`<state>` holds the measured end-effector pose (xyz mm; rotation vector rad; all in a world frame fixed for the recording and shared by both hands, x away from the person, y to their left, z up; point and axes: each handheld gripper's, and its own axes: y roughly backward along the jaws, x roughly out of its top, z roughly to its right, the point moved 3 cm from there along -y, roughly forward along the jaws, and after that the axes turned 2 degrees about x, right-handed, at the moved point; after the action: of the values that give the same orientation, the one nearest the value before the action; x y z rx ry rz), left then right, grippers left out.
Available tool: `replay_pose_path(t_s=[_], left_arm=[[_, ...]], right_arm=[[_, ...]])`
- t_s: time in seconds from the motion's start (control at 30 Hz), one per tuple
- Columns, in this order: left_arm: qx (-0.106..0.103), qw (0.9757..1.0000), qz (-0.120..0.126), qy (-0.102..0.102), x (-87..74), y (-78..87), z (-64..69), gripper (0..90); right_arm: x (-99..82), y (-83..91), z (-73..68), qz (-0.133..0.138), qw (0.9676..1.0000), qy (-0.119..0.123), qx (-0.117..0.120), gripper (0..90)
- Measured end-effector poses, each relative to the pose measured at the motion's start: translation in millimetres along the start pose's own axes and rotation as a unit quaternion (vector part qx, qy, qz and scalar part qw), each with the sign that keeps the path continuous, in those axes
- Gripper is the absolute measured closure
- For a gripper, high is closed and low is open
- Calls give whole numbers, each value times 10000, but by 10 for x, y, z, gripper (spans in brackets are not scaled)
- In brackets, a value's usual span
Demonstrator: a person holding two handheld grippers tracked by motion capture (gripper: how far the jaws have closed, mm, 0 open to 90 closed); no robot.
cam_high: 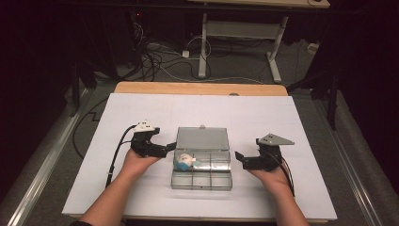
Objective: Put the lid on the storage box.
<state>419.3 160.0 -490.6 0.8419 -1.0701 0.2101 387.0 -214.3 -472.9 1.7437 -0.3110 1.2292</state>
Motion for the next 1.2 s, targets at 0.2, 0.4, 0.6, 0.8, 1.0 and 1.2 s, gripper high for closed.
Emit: replay_pose_path(t_s=[0.2, 0.4, 0.6, 0.8, 1.0, 1.2], left_arm=[[49, 9999, -152, 28, 44, -87, -53, 0], [86, 9996, -217, 150, 90, -163, -131, 0], [58, 9996, -230, 173, 145, -295, -124, 0], [-86, 9991, -274, 310, 130, -417, -79, 0], [-288, 9982, -371, 370, 92, -475, 2, 0], [-457, 9978, -337, 333, 65, -495, 93, 0]], right_arm=[[126, -160, 22, -107, 9999, -9, 28, 6], [248, -343, -6, -208, 9997, -43, 76, 6], [356, -492, -26, -218, 9996, -107, 107, 12], [408, -662, -75, -383, 9989, -175, 222, 14], [420, -753, -139, -414, 9984, -264, 289, 28], [381, -851, -179, -538, 9971, -335, 409, 48]])
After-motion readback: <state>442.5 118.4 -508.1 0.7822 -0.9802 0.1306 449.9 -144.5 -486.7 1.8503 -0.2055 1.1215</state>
